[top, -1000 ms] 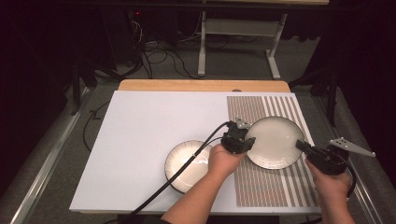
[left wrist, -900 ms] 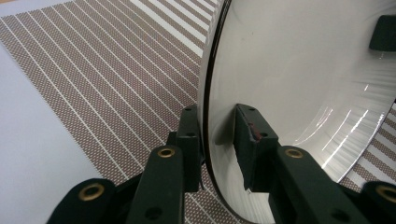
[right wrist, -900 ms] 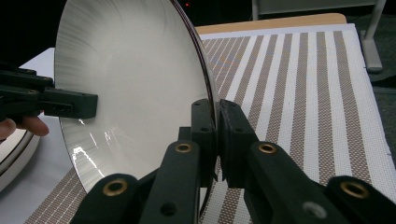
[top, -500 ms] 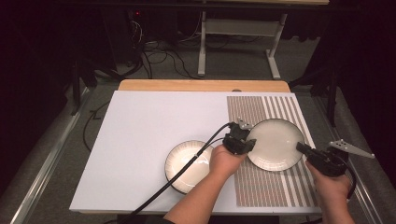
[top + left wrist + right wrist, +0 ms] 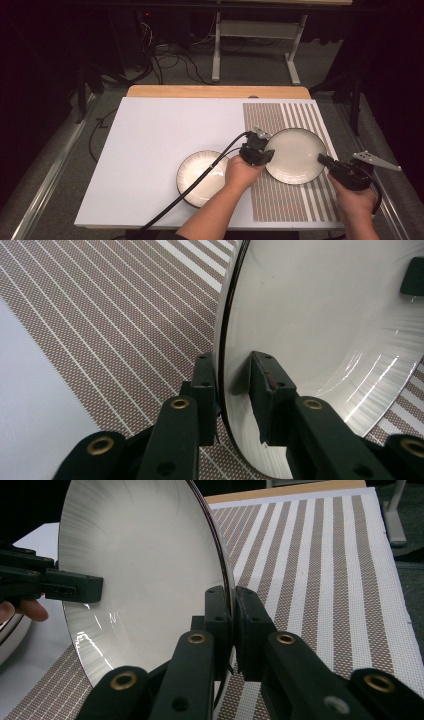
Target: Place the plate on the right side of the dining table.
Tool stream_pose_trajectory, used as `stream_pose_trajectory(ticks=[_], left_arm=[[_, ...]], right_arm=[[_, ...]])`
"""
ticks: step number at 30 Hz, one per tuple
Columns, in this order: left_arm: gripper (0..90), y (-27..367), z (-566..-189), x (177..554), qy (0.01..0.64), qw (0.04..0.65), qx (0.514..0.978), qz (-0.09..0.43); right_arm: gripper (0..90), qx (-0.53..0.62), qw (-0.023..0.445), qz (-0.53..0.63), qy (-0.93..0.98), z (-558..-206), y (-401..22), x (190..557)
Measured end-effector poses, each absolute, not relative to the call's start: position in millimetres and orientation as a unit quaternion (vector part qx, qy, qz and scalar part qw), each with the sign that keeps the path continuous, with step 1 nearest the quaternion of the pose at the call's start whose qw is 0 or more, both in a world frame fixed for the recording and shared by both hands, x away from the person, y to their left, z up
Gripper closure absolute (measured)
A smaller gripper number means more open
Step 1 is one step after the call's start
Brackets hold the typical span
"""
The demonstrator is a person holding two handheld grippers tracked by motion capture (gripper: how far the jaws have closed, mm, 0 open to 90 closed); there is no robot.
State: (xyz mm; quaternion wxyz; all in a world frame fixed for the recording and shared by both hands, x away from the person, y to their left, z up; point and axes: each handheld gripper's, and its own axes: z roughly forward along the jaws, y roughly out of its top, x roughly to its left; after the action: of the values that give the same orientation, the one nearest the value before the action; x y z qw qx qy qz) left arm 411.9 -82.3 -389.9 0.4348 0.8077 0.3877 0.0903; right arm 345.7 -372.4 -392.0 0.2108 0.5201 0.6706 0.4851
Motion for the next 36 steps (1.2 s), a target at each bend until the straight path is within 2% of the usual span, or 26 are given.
stream_pose_trajectory(ticks=[11, 15, 23, 36], left_arm=[[71.9, -84.9, -389.4, 412.5, 0.390, 0.430, 0.809, 0.096], [61.3, -80.8, -384.2, 412.0, 0.387, 0.435, 0.806, 0.108], [47.5, -52.0, -376.9, 401.7, 0.361, 0.463, 0.798, 0.136], [36.8, 14.9, -366.7, 376.8, 0.349, 0.494, 0.781, 0.154]], right_arm=[[87.8, 0.523, 0.206, 0.486, 0.669, -394.0, -374.8, 346.7], [87.7, 0.523, 0.213, 0.482, 0.670, -393.2, -373.4, 346.9], [87.5, 0.525, 0.214, 0.478, 0.671, -393.1, -372.5, 350.3], [87.0, 0.528, 0.218, 0.465, 0.676, -392.8, -369.1, 358.6]])
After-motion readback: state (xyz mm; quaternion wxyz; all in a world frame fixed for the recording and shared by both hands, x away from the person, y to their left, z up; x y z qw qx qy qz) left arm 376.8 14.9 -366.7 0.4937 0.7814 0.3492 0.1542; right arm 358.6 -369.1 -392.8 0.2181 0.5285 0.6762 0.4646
